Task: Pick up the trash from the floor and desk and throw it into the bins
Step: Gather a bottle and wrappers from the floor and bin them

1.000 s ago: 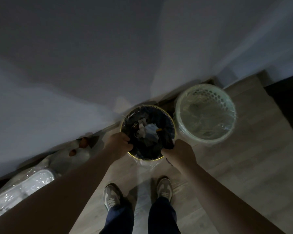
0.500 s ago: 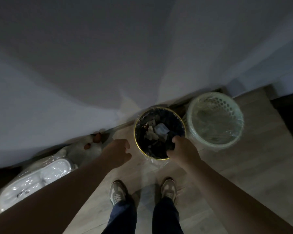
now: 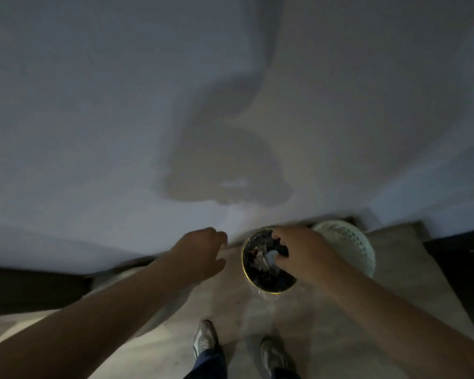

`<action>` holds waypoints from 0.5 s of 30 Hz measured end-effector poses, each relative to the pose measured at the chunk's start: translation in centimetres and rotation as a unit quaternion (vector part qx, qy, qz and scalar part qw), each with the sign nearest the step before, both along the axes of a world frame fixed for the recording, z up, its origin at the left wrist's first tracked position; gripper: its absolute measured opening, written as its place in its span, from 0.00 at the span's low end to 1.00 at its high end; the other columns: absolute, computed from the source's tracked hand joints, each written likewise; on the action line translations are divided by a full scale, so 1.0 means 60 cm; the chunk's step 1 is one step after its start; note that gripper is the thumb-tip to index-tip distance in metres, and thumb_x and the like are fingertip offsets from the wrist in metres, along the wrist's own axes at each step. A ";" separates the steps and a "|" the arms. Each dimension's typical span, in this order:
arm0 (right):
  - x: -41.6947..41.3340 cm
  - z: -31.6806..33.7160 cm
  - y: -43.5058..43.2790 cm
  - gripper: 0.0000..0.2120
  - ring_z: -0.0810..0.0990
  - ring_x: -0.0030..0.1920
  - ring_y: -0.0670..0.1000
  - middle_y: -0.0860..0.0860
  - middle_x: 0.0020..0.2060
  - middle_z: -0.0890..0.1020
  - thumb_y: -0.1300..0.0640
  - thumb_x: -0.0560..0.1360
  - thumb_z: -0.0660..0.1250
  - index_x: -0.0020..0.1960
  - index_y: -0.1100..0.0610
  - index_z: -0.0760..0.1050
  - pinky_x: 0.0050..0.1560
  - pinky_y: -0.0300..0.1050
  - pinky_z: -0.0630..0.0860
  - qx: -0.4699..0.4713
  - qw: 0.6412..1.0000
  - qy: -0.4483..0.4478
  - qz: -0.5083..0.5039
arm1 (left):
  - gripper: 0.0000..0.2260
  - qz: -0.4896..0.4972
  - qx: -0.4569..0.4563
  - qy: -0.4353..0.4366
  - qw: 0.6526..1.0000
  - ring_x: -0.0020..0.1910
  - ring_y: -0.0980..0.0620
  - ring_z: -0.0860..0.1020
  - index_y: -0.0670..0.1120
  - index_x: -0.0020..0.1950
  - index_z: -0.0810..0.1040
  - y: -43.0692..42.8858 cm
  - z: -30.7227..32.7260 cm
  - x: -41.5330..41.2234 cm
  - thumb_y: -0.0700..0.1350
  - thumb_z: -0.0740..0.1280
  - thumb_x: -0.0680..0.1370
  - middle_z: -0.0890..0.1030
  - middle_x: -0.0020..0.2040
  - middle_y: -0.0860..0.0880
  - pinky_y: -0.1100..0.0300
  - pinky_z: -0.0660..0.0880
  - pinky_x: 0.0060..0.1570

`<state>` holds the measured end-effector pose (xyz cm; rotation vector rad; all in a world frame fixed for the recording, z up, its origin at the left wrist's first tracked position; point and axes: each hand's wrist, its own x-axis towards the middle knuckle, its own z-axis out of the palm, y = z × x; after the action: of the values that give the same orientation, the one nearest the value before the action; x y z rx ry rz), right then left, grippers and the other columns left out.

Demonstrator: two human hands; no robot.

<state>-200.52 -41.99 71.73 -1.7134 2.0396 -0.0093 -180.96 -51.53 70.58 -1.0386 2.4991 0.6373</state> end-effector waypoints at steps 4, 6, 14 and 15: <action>0.016 0.161 -0.016 0.19 0.76 0.55 0.50 0.48 0.54 0.76 0.50 0.75 0.65 0.65 0.51 0.71 0.50 0.40 0.68 -0.067 0.993 -0.017 0.092 | 0.19 0.055 -0.053 0.033 0.997 0.59 0.51 0.75 0.50 0.67 0.69 0.018 0.160 0.041 0.52 0.64 0.77 0.74 0.62 0.50 0.59 0.70 0.60; 0.023 0.241 -0.021 0.20 0.75 0.56 0.49 0.48 0.57 0.76 0.50 0.76 0.65 0.67 0.52 0.70 0.53 0.41 0.70 -0.097 0.985 -0.019 0.144 | 0.19 0.098 -0.090 0.053 0.990 0.58 0.53 0.75 0.51 0.67 0.70 0.038 0.236 0.062 0.53 0.64 0.77 0.75 0.61 0.52 0.62 0.70 0.59; 0.109 0.481 -0.014 0.16 0.77 0.53 0.49 0.47 0.52 0.78 0.51 0.73 0.67 0.60 0.51 0.75 0.53 0.43 0.72 -0.213 0.930 -0.013 0.300 | 0.18 0.255 -0.194 0.076 0.944 0.56 0.55 0.76 0.53 0.65 0.72 0.189 0.454 0.169 0.55 0.65 0.76 0.76 0.60 0.54 0.65 0.71 0.53; 0.133 0.501 -0.010 0.16 0.77 0.54 0.49 0.47 0.52 0.78 0.51 0.73 0.67 0.60 0.51 0.75 0.54 0.43 0.73 -0.219 0.921 -0.016 0.322 | 0.18 0.274 -0.206 0.073 0.937 0.55 0.55 0.76 0.53 0.65 0.72 0.212 0.473 0.191 0.55 0.66 0.76 0.76 0.60 0.54 0.64 0.72 0.53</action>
<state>-192.55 -42.57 101.77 -2.5713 1.4224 -0.2953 -169.52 -38.81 98.96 -1.9479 2.5264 0.3378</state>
